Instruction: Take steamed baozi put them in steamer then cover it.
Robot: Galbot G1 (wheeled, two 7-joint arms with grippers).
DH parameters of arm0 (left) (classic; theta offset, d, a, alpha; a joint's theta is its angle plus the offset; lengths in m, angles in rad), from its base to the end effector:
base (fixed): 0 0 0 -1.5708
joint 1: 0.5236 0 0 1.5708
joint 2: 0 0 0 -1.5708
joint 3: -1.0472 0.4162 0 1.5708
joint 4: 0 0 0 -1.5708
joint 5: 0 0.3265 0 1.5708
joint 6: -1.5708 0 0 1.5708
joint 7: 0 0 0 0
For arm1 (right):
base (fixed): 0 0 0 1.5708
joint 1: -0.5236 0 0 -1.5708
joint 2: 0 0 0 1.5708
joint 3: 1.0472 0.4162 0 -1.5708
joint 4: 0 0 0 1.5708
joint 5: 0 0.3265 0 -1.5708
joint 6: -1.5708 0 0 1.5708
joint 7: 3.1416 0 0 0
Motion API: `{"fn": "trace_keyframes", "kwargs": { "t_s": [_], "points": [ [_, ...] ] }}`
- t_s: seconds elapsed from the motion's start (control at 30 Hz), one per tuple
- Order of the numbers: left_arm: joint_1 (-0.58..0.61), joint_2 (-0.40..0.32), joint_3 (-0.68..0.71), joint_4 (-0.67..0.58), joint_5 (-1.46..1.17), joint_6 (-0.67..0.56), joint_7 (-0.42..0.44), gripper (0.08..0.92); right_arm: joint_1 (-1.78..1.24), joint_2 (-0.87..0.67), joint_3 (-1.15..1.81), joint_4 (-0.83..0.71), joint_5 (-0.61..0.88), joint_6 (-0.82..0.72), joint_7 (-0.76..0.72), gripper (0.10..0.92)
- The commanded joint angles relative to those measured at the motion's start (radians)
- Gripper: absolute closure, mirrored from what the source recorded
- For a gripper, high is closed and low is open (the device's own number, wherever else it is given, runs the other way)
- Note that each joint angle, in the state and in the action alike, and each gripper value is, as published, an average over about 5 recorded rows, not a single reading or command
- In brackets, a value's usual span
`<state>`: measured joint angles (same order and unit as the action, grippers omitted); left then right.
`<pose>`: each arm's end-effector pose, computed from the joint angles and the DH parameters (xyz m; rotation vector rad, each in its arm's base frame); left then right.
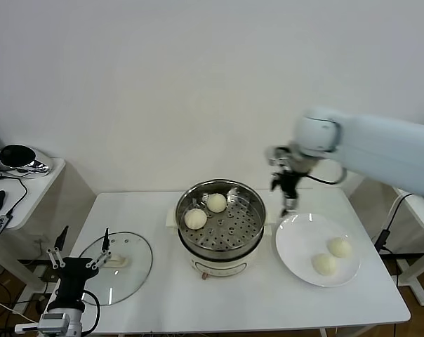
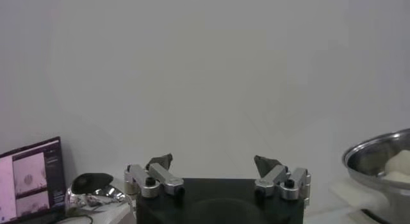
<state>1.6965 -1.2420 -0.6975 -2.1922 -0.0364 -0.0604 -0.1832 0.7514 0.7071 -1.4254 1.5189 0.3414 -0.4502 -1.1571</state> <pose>0.0878 0.1165 -0.3167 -0.1758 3.0080 0.4883 0.5257 -0.1324 -0.0017 1.2913 -1.3255 1.3785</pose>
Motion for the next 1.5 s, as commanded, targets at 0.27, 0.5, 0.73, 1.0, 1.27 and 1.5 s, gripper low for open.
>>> {"fn": "trace_keyframes", "kwargs": {
  "t_s": [0.27, 0.5, 0.73, 1.0, 1.27, 1.5],
  "points": [
    [0.020, -0.022, 0.000, -0.008, 0.024, 0.000, -0.001, 0.177, -0.554, -0.358, 0.408, 0.008, -0.380, 0.261, -0.037, 0.203],
    [0.044, -0.038, -0.012, -0.020, 0.036, -0.004, -0.004, 0.177, -0.754, -0.290, 0.539, -0.057, -0.481, 0.275, 0.003, 0.203],
    [0.060, -0.046, -0.019, -0.031, 0.041, -0.006, -0.005, 0.177, -0.851, -0.250, 0.592, -0.091, -0.514, 0.264, 0.017, 0.203],
    [0.064, -0.047, -0.019, -0.035, 0.042, -0.008, -0.002, 0.177, -0.935, -0.198, 0.666, -0.140, -0.542, 0.265, 0.049, 0.203],
    [0.058, -0.045, -0.018, -0.030, 0.043, -0.010, -0.002, 0.177, -0.957, -0.142, 0.706, -0.192, -0.556, 0.263, 0.078, 0.203],
    [0.053, -0.045, -0.016, -0.021, 0.047, -0.011, -0.002, 0.177, -0.950, -0.116, 0.710, -0.199, -0.553, 0.251, 0.086, 0.209]
  ]
}}
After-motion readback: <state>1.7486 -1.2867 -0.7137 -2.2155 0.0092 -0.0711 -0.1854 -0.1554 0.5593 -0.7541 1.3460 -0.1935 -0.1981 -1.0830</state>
